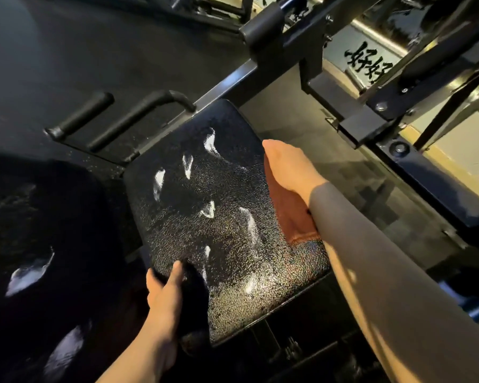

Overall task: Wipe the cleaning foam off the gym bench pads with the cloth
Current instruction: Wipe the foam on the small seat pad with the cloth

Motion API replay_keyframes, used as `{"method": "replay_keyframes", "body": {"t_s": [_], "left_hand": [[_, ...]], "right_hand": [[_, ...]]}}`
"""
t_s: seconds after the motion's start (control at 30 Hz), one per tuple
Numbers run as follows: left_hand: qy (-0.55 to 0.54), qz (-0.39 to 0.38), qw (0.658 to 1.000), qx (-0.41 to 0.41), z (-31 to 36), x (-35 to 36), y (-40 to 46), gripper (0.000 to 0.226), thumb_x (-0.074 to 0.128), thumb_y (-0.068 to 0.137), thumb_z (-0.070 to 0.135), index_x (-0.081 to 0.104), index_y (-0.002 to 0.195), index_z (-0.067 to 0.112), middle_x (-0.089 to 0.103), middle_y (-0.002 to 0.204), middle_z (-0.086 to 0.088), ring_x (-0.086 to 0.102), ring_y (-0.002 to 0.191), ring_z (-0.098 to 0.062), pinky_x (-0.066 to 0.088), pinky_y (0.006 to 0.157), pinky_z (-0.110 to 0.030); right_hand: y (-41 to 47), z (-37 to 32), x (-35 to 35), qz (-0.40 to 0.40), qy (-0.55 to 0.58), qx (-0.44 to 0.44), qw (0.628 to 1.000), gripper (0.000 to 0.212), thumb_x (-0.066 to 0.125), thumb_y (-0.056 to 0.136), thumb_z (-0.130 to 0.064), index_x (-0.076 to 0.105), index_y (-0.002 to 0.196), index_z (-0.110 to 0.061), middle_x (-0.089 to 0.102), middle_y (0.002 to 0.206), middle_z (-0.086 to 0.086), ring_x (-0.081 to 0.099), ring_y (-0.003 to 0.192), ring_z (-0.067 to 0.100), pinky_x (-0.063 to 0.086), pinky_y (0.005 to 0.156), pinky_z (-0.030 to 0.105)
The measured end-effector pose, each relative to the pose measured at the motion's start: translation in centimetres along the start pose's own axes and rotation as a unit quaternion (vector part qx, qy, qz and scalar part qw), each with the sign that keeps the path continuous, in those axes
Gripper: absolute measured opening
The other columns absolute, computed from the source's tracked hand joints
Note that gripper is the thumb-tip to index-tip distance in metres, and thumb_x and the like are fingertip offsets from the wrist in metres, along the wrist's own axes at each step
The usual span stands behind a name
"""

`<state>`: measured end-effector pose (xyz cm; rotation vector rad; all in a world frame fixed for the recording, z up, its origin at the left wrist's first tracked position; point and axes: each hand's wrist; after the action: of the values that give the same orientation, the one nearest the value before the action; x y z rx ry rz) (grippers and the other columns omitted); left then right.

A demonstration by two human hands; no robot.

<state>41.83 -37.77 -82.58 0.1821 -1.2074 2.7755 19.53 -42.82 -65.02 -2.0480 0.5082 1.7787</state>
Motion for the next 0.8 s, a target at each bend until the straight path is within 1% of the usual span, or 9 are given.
{"method": "replay_keyframes", "body": {"t_s": [0.07,0.13,0.27,0.33,0.37,0.47,0.6,0.7,0.8], "left_hand": [[-0.006,-0.020,1.000,-0.005,0.2,-0.4,-0.6,0.070,0.049,0.096,0.043,0.013,0.153,0.025,0.029,0.153,-0.013,0.035,0.136,-0.033,0.030,0.112,-0.048],[-0.022,-0.034,0.999,-0.013,0.2,-1.3,-1.4,0.069,0.047,0.097,0.044,0.013,0.153,0.025,0.028,0.154,-0.010,0.036,0.136,-0.033,0.031,0.112,-0.047],[-0.051,-0.087,0.990,-0.095,-0.2,-2.8,-1.8,0.080,0.055,0.084,0.062,0.025,0.150,0.028,0.037,0.150,-0.014,0.048,0.124,-0.038,0.043,0.097,-0.059],[-0.066,-0.111,0.985,-0.116,-0.3,-2.9,-2.5,0.077,0.053,0.086,0.061,0.031,0.148,0.021,0.046,0.142,-0.015,0.058,0.102,-0.033,0.052,0.078,-0.045],[-0.073,-0.108,0.985,-0.112,-0.2,-2.7,-2.8,0.071,0.050,0.090,0.056,0.032,0.147,0.019,0.049,0.138,-0.013,0.058,0.100,-0.032,0.051,0.076,-0.043],[-0.077,-0.088,0.990,-0.085,-0.6,-1.5,-2.9,0.078,0.057,0.083,0.057,0.026,0.149,0.029,0.035,0.152,-0.013,0.042,0.133,-0.036,0.034,0.108,-0.056],[-0.028,-0.033,0.998,-0.036,-2.2,0.0,-2.0,0.094,0.062,0.073,0.063,0.016,0.149,0.033,0.033,0.148,-0.021,0.039,0.132,-0.043,0.032,0.108,-0.061],[-0.031,-0.022,0.998,-0.045,-2.6,0.5,-1.5,0.104,0.055,0.061,0.077,0.013,0.148,0.039,0.033,0.149,-0.021,0.037,0.134,-0.042,0.029,0.111,-0.059],[-0.012,0.002,1.000,-0.018,-2.3,0.5,-1.5,0.075,0.048,0.094,0.052,0.010,0.153,0.026,0.026,0.153,-0.022,0.028,0.139,-0.037,0.022,0.115,-0.048]], "right_hand": [[-0.5,0.2,0.0,-0.022,0.075,0.055,0.995,0.061,0.022,0.102,-0.050,0.030,0.147,-0.010,0.036,0.151,0.012,0.035,0.137,0.032,0.028,0.110,0.036],[-1.7,0.5,0.0,-0.042,0.075,0.082,0.993,0.072,0.018,0.098,-0.061,0.033,0.145,-0.009,0.041,0.147,0.015,0.040,0.133,0.032,0.032,0.106,0.036],[-6.4,1.0,-0.6,-0.048,0.031,0.096,0.994,0.052,0.018,0.104,-0.044,0.035,0.139,-0.010,0.048,0.135,0.022,0.049,0.121,0.037,0.038,0.095,0.038],[-9.0,1.6,-0.5,-0.027,0.027,0.110,0.993,0.041,0.022,0.105,-0.033,0.033,0.139,-0.012,0.051,0.129,0.022,0.052,0.113,0.037,0.040,0.089,0.037],[-10.5,2.0,-0.3,-0.004,0.025,0.112,0.993,0.040,0.025,0.105,-0.031,0.033,0.140,-0.013,0.054,0.126,0.021,0.054,0.110,0.037,0.040,0.086,0.037],[-14.4,3.5,0.3,0.063,-0.001,0.079,0.995,0.041,0.032,0.103,-0.030,0.038,0.138,-0.011,0.057,0.120,0.015,0.055,0.108,0.033,0.034,0.074,0.031],[-13.5,3.7,0.5,0.038,-0.028,0.042,0.998,0.050,0.037,0.101,-0.035,0.027,0.146,-0.015,0.051,0.127,0.011,0.052,0.109,0.027,0.036,0.079,0.030],[-9.9,2.8,0.4,-0.029,0.013,0.058,0.998,0.062,0.035,0.100,-0.045,0.008,0.152,-0.024,0.038,0.144,0.017,0.047,0.121,0.033,0.039,0.098,0.036],[-6.5,1.8,0.1,-0.069,0.006,0.074,0.995,0.062,0.028,0.101,-0.047,0.006,0.153,-0.022,0.036,0.148,0.020,0.045,0.127,0.035,0.036,0.099,0.032]]}}
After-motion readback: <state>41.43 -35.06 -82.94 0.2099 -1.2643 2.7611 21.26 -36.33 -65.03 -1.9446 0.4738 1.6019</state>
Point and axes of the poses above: each hand's wrist, its own y-axis towards the middle knuckle, its own x-axis out of the palm, z = x × y
